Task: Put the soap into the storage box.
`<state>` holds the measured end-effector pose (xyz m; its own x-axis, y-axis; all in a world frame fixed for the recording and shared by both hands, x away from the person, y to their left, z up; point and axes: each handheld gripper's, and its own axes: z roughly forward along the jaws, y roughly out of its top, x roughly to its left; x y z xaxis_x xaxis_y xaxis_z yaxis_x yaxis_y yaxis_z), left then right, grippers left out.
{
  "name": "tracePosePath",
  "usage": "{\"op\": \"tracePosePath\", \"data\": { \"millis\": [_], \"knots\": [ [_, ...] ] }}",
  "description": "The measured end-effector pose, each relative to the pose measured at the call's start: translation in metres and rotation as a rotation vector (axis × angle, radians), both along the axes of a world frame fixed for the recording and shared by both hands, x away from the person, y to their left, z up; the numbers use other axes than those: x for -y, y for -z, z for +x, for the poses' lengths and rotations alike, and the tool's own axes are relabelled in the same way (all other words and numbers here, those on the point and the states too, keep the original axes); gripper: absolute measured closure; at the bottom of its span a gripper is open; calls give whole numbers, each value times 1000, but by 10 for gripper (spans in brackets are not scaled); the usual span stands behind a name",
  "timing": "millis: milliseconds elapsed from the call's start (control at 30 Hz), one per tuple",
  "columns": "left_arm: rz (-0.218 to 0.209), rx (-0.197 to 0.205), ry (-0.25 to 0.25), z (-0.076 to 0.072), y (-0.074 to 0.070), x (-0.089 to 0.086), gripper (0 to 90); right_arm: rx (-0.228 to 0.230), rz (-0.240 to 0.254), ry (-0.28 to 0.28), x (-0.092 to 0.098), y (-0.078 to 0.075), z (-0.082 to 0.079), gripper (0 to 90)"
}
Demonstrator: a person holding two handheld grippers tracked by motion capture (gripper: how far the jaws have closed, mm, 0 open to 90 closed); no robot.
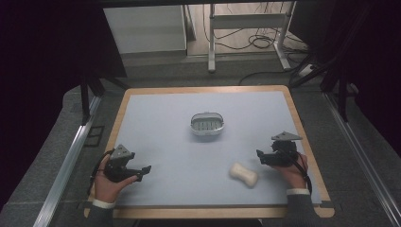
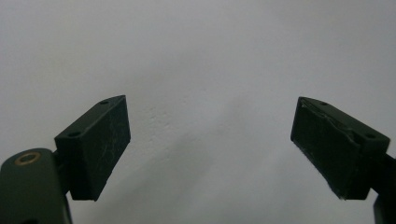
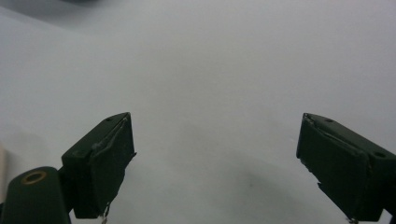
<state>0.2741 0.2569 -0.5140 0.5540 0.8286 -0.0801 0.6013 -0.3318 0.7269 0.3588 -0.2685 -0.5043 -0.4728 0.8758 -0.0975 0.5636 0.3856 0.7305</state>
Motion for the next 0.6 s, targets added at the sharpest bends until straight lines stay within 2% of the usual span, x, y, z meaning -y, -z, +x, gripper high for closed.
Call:
{"op": "tracePosePath", "data": {
  "millis": [100,167,300,367,600],
  "knots": [
    [4,-1,7,0,1,1,124,-6,-3,5,1,1,0,115],
    [5,0,10,0,1,1,123,-2,-23,14,0,1,-1,115],
    [-13,6,18,-2,-1,-1,123,3,-32,24,-2,-2,-3,116],
    [-25,10,20,-3,-3,-3,124,4,-25,30,-2,-2,-4,116],
    [-24,11,11,-2,-3,-4,124,-6,-11,19,2,-1,-3,126]
  ]
}}
